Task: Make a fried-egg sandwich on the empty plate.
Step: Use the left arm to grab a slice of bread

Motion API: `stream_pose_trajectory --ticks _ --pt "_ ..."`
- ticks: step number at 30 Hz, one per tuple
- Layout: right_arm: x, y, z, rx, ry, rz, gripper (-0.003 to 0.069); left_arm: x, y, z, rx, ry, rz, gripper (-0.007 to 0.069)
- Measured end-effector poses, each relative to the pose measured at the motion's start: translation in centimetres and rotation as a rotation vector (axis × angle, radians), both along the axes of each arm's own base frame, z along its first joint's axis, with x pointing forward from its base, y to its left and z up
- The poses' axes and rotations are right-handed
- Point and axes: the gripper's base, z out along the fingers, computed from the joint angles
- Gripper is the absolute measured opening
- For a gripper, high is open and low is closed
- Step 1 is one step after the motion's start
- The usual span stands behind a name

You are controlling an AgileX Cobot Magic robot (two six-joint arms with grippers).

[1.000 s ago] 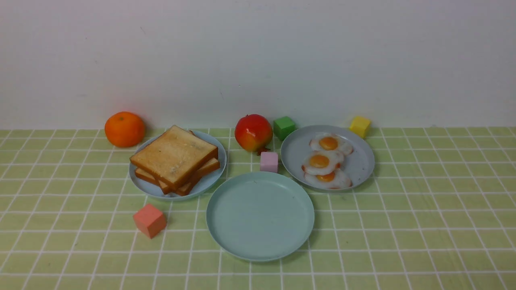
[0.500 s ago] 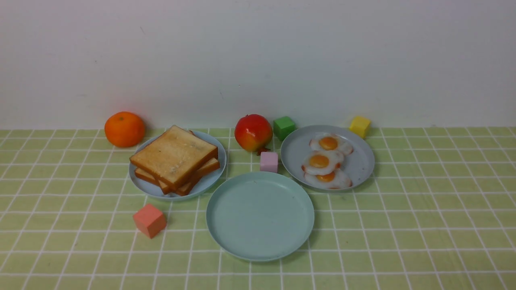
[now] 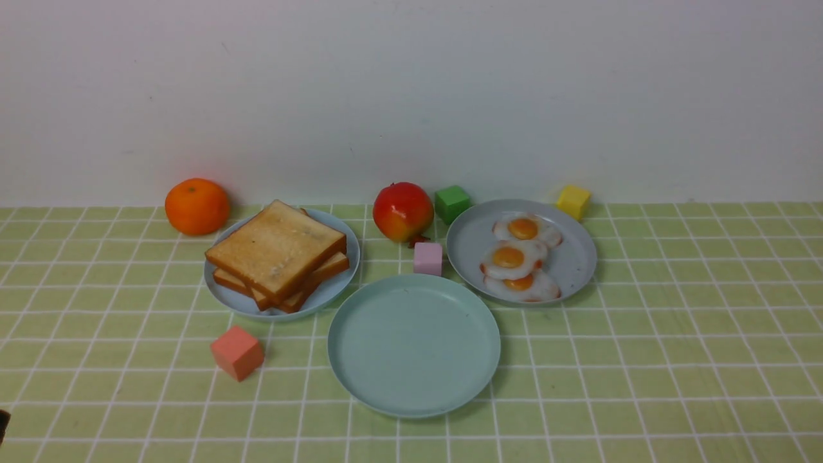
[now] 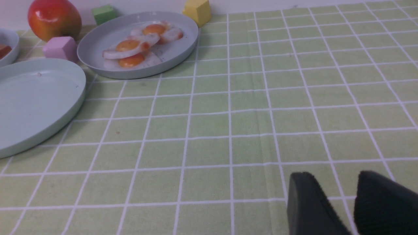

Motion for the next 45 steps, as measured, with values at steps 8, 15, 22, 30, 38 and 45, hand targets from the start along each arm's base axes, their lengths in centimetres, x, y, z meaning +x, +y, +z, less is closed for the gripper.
stream_pose_trajectory --ticks 8,15,22,30,38,45 --pt "0.0 0.0 0.0 0.0 0.0 0.0 0.0241 2.4 -2.1 6.5 0.422 0.148 -0.284 -0.0013" --pt "0.0 0.0 0.0 0.0 0.0 0.0 0.0241 7.5 -5.4 8.9 0.647 0.479 -0.664 -0.0013" --pt "0.3 0.6 1.0 0.349 -0.1 -0.023 0.0241 13.0 -7.1 9.3 0.674 0.629 -0.744 -0.0013" --pt "0.4 0.2 3.4 0.692 -0.294 -0.066 0.0234 13.6 -9.1 8.3 0.813 0.638 -0.854 -0.0013" --pt "-0.9 2.7 12.2 0.399 0.063 0.221 0.0041 16.9 -11.8 8.5 0.928 0.606 -0.839 -0.0013" --pt "-0.5 3.4 18.5 0.125 0.358 0.375 -0.0003 24.3 -13.6 6.5 1.028 0.691 -0.788 -0.0013"
